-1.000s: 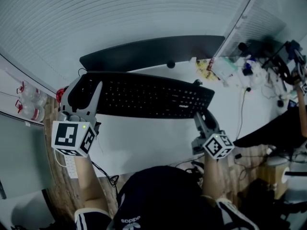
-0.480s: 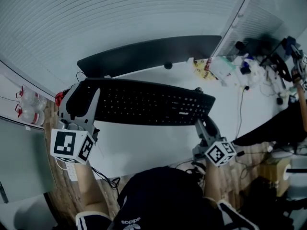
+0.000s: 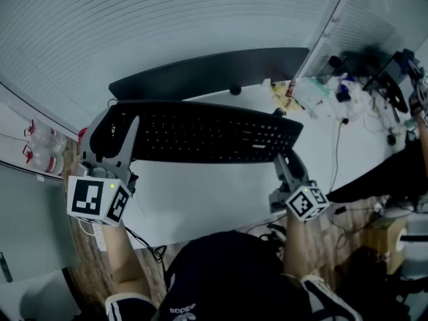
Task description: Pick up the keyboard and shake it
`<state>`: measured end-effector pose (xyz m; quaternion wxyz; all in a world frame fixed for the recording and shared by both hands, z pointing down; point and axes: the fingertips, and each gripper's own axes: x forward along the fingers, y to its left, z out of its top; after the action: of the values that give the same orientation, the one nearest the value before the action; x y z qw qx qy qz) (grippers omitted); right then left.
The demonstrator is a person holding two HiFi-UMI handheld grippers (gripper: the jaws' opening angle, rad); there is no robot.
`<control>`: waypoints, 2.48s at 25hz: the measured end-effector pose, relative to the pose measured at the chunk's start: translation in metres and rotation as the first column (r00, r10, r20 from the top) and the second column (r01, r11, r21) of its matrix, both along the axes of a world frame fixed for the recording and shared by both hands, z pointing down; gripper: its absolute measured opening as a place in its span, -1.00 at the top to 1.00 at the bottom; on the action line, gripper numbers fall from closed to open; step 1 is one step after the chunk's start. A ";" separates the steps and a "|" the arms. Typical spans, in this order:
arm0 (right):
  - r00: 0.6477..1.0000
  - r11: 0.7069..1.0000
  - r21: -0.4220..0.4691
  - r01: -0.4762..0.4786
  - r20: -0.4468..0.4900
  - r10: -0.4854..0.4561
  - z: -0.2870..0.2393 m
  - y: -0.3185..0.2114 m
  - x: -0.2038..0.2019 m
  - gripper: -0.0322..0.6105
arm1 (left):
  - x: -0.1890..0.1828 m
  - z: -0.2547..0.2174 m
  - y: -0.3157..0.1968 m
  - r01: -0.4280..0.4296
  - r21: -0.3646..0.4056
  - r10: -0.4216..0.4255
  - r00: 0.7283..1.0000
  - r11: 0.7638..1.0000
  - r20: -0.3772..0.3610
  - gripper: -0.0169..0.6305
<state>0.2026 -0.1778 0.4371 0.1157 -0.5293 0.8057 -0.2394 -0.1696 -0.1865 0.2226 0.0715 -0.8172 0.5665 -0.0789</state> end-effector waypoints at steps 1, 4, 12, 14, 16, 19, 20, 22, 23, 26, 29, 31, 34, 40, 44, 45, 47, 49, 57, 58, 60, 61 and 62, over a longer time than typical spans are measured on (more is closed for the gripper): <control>1.000 1.000 0.001 0.001 0.002 -0.001 0.000 0.001 0.000 0.15 | 0.000 0.000 0.001 0.009 0.002 -0.009 1.000 1.000 0.000 0.34; 1.000 1.000 -0.021 0.016 0.025 -0.016 0.001 0.013 -0.001 0.15 | -0.001 0.002 0.007 0.015 -0.008 -0.014 1.000 1.000 0.022 0.34; 1.000 0.999 -0.024 0.021 0.021 -0.021 -0.003 0.016 -0.004 0.17 | -0.003 0.004 0.003 -0.003 -0.023 0.003 1.000 1.000 -0.008 0.35; 1.000 0.999 -0.026 0.020 0.008 -0.019 0.001 0.005 -0.002 0.17 | -0.003 0.009 -0.006 -0.014 -0.035 0.013 1.000 0.999 -0.014 0.36; 1.000 1.000 -0.021 -0.001 -0.006 0.001 0.002 -0.005 0.005 0.17 | -0.002 0.016 -0.013 -0.013 -0.047 0.011 0.999 0.999 -0.031 0.36; 1.000 1.000 -0.004 -0.007 -0.031 0.007 -0.010 0.006 0.010 0.17 | -0.005 0.017 -0.001 -0.002 -0.047 0.000 0.999 0.999 -0.047 0.36; 1.000 1.000 -0.003 -0.001 -0.025 0.001 -0.011 0.014 0.009 0.17 | -0.008 0.017 0.001 0.001 -0.048 -0.003 0.999 0.999 -0.046 0.36; 1.000 1.000 -0.011 0.008 -0.006 -0.008 -0.008 0.013 0.007 0.22 | -0.010 0.023 -0.008 0.002 -0.065 -0.006 0.999 0.998 -0.051 0.36; 1.000 1.000 -0.019 0.005 -0.015 -0.005 -0.003 0.006 0.007 0.22 | -0.008 0.027 -0.015 -0.001 -0.076 -0.004 0.998 0.997 -0.060 0.37; 0.997 0.999 -0.026 -0.020 -0.080 0.018 -0.004 -0.006 0.018 0.22 | 0.000 0.040 -0.018 -0.001 -0.094 -0.006 0.996 0.996 -0.084 0.38; 0.991 1.000 0.010 -0.014 -0.130 0.015 -0.023 -0.005 0.024 0.22 | -0.005 0.047 -0.011 0.003 -0.101 -0.016 0.991 0.995 -0.131 0.37; 0.988 1.000 0.028 -0.001 -0.157 0.005 -0.031 -0.002 0.023 0.22 | -0.011 0.056 -0.006 0.026 -0.104 -0.043 0.987 0.994 -0.158 0.38; 0.980 0.999 0.045 0.017 -0.197 -0.008 -0.041 0.003 0.023 0.22 | -0.020 0.073 0.003 0.043 -0.119 -0.069 0.973 0.992 -0.221 0.37; 0.956 0.998 0.045 0.051 -0.291 -0.035 -0.049 -0.001 0.026 0.22 | -0.032 0.117 0.023 0.083 -0.146 -0.133 0.916 0.986 -0.379 0.37; 0.935 0.994 0.053 0.100 -0.348 -0.076 -0.060 -0.005 0.019 0.22 | -0.037 0.153 0.043 0.126 -0.181 -0.194 0.881 0.975 -0.432 0.37; 0.926 0.992 0.054 0.113 -0.368 -0.085 -0.061 -0.007 0.017 0.22 | -0.038 0.163 0.049 0.134 -0.197 -0.211 0.869 0.971 -0.447 0.37; 0.912 0.989 0.059 0.136 -0.398 -0.102 -0.066 -0.009 0.012 0.22 | -0.040 0.181 0.061 0.151 -0.232 -0.247 0.847 0.961 -0.470 0.37; 0.901 0.986 0.061 0.154 -0.419 -0.115 -0.071 -0.013 0.007 0.22 | -0.042 0.197 0.072 0.164 -0.262 -0.278 0.824 0.951 -0.494 0.37; 0.876 0.970 0.045 0.238 -0.440 -0.195 -0.072 -0.016 -0.024 0.22 | -0.060 0.227 0.099 0.206 -0.337 -0.367 0.762 0.919 -0.534 0.37; 0.878 0.969 0.046 0.244 -0.435 -0.200 -0.072 -0.017 -0.026 0.22 | -0.062 0.228 0.099 0.210 -0.338 -0.371 0.759 0.918 -0.535 0.37; 0.879 0.967 0.052 0.249 -0.431 -0.203 -0.074 -0.018 -0.030 0.22 | -0.065 0.228 0.100 0.214 -0.337 -0.374 0.756 0.917 -0.537 0.37; 0.879 0.967 0.056 0.248 -0.433 -0.200 -0.075 -0.018 -0.031 0.22 | -0.066 0.227 0.100 0.214 -0.336 -0.373 0.756 0.917 -0.538 0.37; 0.878 0.967 0.061 0.247 -0.435 -0.197 -0.078 -0.017 -0.032 0.22 | -0.066 0.225 0.100 0.213 -0.334 -0.371 0.756 0.918 -0.539 0.37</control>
<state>0.1711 -0.1949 0.3593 -0.0611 -0.4651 0.8792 -0.0832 -0.2359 -0.0861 0.4474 -0.2264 -0.7032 0.6668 0.0984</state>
